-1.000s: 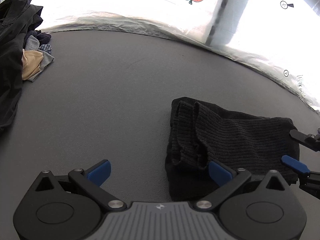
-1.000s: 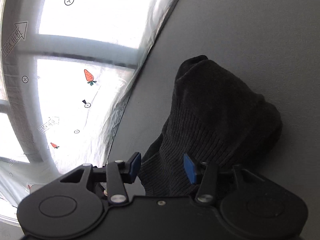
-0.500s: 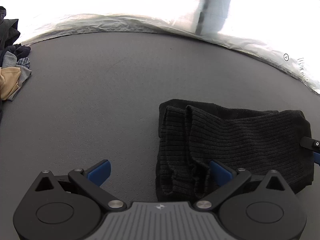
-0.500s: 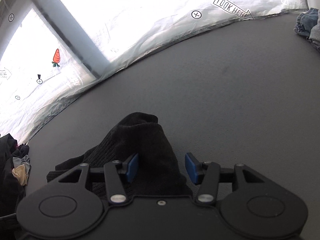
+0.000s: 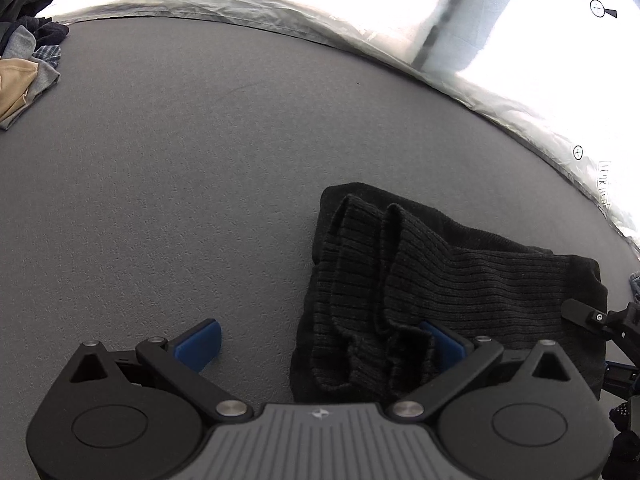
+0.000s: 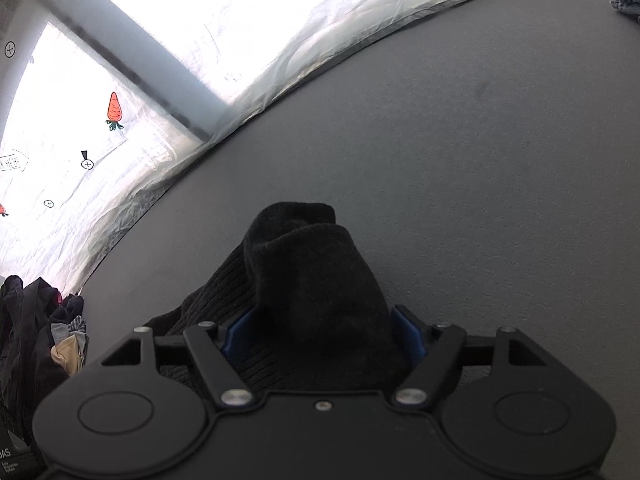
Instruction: Fold clothes
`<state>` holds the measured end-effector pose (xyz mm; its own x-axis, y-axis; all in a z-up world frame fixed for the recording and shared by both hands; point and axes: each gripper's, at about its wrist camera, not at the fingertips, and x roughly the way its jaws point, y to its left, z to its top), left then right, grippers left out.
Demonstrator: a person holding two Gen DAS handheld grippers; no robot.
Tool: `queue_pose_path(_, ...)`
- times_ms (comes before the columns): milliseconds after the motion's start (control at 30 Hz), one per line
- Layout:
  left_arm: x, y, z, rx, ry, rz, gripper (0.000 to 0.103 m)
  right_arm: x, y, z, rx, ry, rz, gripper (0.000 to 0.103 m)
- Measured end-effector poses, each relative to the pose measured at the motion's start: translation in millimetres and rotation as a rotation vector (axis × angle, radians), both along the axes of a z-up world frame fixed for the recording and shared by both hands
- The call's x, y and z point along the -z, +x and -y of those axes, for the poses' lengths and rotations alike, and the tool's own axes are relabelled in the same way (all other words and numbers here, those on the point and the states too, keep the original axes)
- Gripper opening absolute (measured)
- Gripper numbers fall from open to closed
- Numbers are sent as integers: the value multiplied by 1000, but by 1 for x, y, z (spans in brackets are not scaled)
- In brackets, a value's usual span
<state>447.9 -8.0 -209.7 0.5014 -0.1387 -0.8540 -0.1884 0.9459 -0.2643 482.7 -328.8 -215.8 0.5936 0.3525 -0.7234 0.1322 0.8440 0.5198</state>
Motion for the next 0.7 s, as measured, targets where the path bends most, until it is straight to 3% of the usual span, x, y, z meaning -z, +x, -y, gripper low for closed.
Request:
queue_pose_path(133,0,2,-2,-15,-37,7,103,-2,2,-11,-16,-48,-2,78)
queue_pose_path(400,3,0,1,3,-266,20,102,-4,1,-16,-6,-24,-29,69)
queue_pose_path(567,1,-1,21,87,-135,18,96,-4,-1,-13,-10,-17,-31,59)
queue_pose_path(633,0,-2,27,102,-72,19,80,-6,-2,-14,-24,-27,-33,50)
queue_pose_path(700,-2,-1,27,104,-61,24,66,-10,-3,-17,-41,-51,-31,35)
